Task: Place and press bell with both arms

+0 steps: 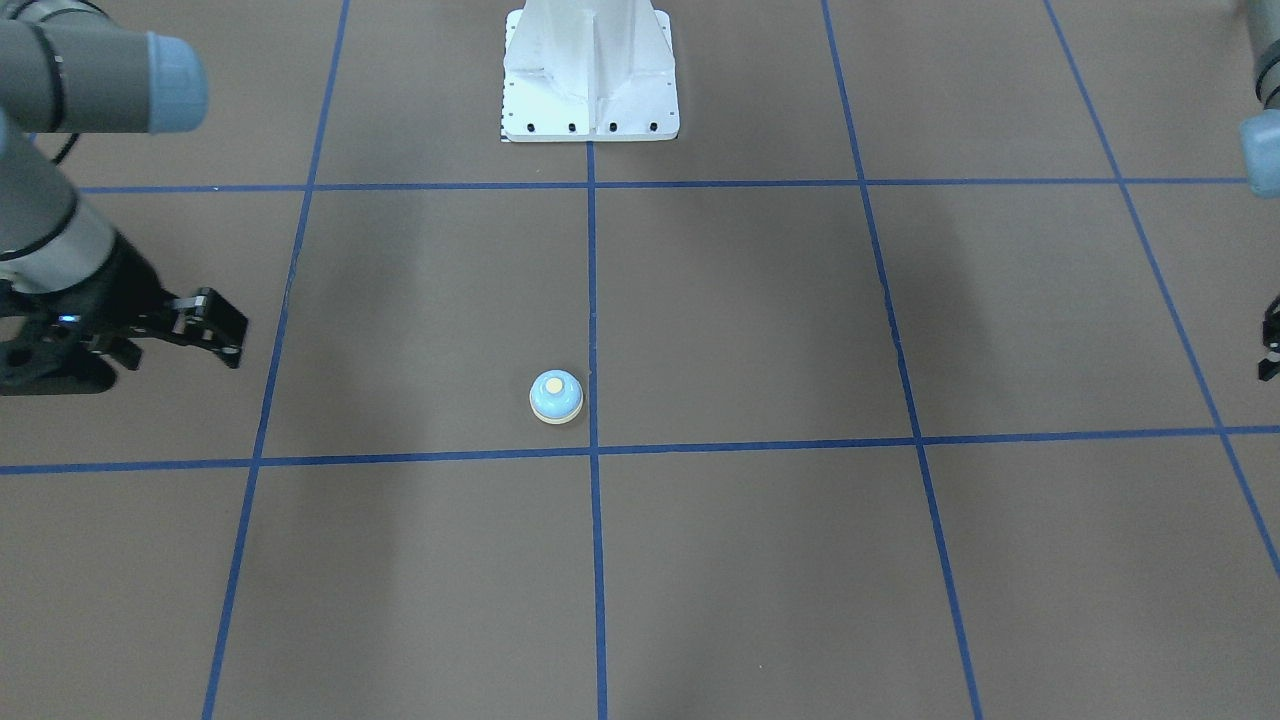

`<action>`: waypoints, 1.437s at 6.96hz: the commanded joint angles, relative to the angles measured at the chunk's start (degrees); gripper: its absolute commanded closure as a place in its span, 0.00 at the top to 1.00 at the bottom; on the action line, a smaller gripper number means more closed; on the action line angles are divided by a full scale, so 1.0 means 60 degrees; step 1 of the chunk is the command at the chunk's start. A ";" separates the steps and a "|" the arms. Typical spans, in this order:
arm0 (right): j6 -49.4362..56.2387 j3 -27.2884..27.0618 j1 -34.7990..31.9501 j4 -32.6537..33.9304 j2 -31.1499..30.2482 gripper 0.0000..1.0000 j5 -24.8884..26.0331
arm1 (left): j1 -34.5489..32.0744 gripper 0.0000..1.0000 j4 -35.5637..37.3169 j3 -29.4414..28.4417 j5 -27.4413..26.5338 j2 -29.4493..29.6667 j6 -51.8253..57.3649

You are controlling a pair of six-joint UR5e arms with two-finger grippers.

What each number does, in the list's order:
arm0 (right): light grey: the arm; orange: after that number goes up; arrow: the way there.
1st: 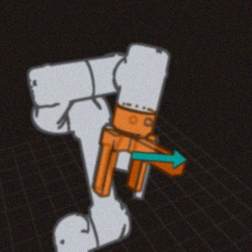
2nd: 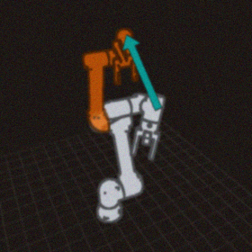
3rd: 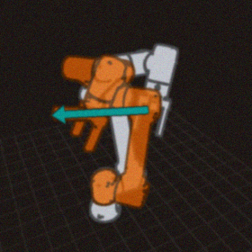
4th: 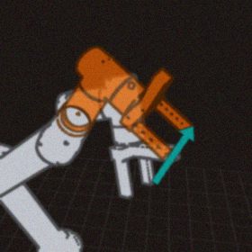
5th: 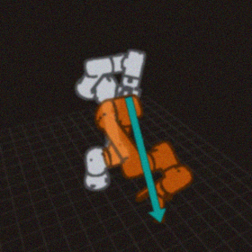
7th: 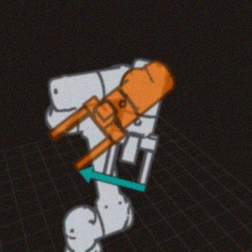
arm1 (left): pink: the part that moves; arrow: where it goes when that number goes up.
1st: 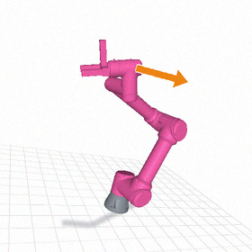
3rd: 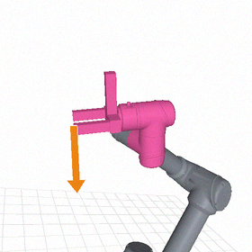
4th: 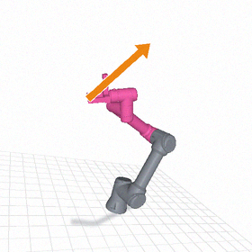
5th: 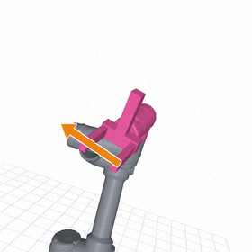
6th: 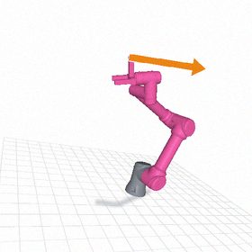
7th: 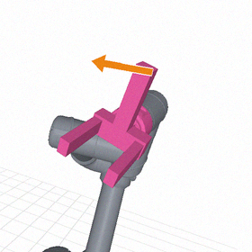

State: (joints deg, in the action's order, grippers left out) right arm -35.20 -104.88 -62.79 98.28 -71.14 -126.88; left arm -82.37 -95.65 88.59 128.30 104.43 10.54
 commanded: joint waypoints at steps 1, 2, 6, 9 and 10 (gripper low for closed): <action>0.3784 0.0004 -0.1948 0.0069 -0.1964 1.00 -0.0300 | -0.1018 1.00 0.1407 0.0161 0.0047 -0.0452 0.0529; 0.4845 0.0179 -0.2739 0.0026 -0.2595 1.00 -0.0357 | -0.1182 1.00 0.1425 0.0336 0.0076 -0.0877 0.0544; 0.6349 0.0957 -0.3801 -0.0062 -0.3712 1.00 -0.1340 | -0.1579 1.00 0.1279 0.0877 0.1131 -0.2605 0.0529; 0.6759 0.0942 -0.4036 -0.0062 -0.4051 1.00 -0.1340 | -0.1594 1.00 0.1308 0.1305 0.1043 -0.2960 0.0499; 0.6803 0.0928 -0.4065 -0.0062 -0.4066 1.00 -0.1368 | -0.1594 1.00 0.1279 0.1319 0.1043 -0.3106 0.0529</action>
State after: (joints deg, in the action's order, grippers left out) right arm 5.16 -99.24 -86.97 97.91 -95.17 -134.98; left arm -91.89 -87.84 96.33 134.57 86.68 13.51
